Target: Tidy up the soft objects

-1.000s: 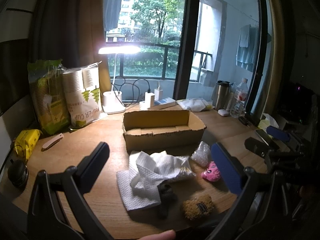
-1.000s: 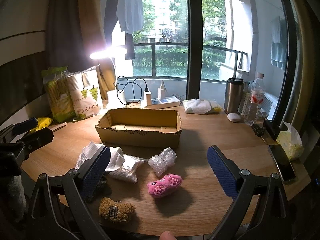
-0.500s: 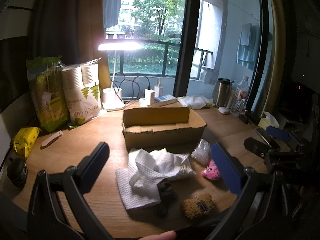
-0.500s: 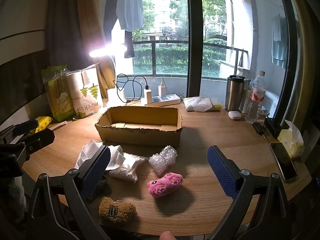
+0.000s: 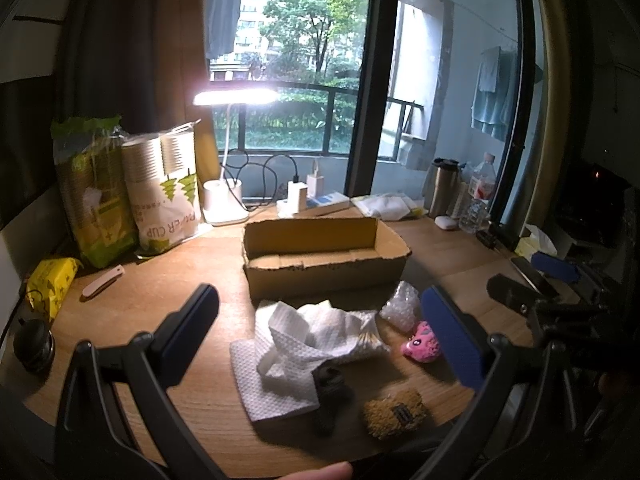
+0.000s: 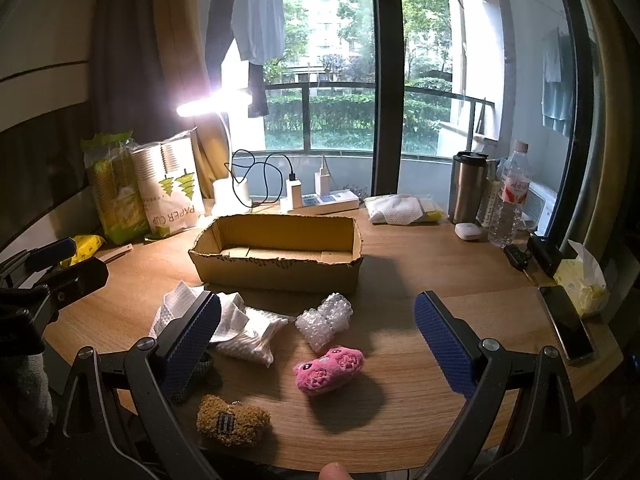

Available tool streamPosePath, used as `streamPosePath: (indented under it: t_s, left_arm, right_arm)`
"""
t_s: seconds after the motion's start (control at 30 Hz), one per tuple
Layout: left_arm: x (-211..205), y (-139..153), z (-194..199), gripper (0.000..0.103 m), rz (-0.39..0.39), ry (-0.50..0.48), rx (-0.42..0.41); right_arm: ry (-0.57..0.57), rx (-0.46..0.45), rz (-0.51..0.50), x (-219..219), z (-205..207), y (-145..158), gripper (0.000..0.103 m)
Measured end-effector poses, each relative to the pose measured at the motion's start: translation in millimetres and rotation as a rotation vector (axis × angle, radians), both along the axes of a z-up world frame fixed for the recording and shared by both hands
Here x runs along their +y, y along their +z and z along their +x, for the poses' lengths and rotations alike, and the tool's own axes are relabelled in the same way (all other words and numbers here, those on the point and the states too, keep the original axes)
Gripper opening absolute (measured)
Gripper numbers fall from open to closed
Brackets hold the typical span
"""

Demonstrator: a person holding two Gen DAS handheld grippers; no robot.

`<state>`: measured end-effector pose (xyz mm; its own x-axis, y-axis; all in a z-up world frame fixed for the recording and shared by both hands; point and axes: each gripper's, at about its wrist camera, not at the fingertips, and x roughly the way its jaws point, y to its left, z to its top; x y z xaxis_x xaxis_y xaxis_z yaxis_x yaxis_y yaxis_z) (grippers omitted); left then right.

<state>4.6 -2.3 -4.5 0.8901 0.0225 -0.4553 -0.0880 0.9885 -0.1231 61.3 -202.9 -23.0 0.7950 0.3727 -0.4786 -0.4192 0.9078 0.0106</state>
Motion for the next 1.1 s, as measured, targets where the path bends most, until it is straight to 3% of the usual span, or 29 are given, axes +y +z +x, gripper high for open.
streamPosePath:
  t_s: [0.83, 1.1]
  left_arm:
    - [0, 5, -4, 0.103, -0.002, 0.000, -0.013]
    - [-2, -14, 12, 0.103, -0.013, -0.015, 0.059]
  right_arm:
    - [0.002, -0.003, -0.002, 0, -2, 4, 0.100]
    - [-0.001, 0.043, -0.016, 2, 8, -12, 0.100]
